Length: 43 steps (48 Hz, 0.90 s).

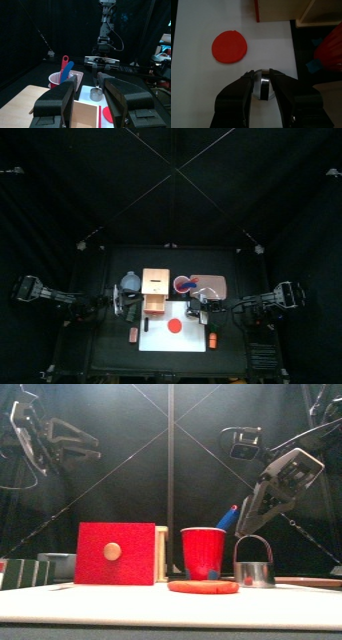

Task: Get the cutter from the drawer then cut the dough then place the extra dough in the bowl
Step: Shut the drawer

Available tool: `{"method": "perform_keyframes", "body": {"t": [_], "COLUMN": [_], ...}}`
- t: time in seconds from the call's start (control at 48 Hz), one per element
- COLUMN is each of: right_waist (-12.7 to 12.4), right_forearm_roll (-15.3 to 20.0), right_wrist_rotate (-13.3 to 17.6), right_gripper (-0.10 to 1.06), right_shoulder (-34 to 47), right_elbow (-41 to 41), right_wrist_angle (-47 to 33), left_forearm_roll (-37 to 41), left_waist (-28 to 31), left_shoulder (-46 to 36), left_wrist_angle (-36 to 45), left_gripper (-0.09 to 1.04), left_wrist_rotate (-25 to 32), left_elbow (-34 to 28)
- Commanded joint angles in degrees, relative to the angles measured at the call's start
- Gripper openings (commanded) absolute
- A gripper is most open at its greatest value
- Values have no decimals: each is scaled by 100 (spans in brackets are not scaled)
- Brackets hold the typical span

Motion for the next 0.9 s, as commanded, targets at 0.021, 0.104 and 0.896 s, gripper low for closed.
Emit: {"method": "perform_keyframes", "body": {"t": [0.021, 0.104, 0.896], "right_waist": [-9, 26, 598], "right_forearm_roll": [-123, -360, -1134], "right_wrist_rotate": [-44, -88, 0], "right_gripper": [71, 71, 35], "right_shoulder": [44, 264, 2549], "right_elbow": [-439, -773, -3085], "right_wrist_angle": [-141, -149, 53], "left_forearm_roll": [-62, -141, 2145], "left_waist": [387, 861, 3533], "left_shoulder": [44, 114, 1731], "left_wrist_angle": [18, 325, 5572], "left_gripper": [78, 78, 78], "left_wrist_rotate": [18, 0, 18], "left_elbow": [-281, -457, -3340]}}
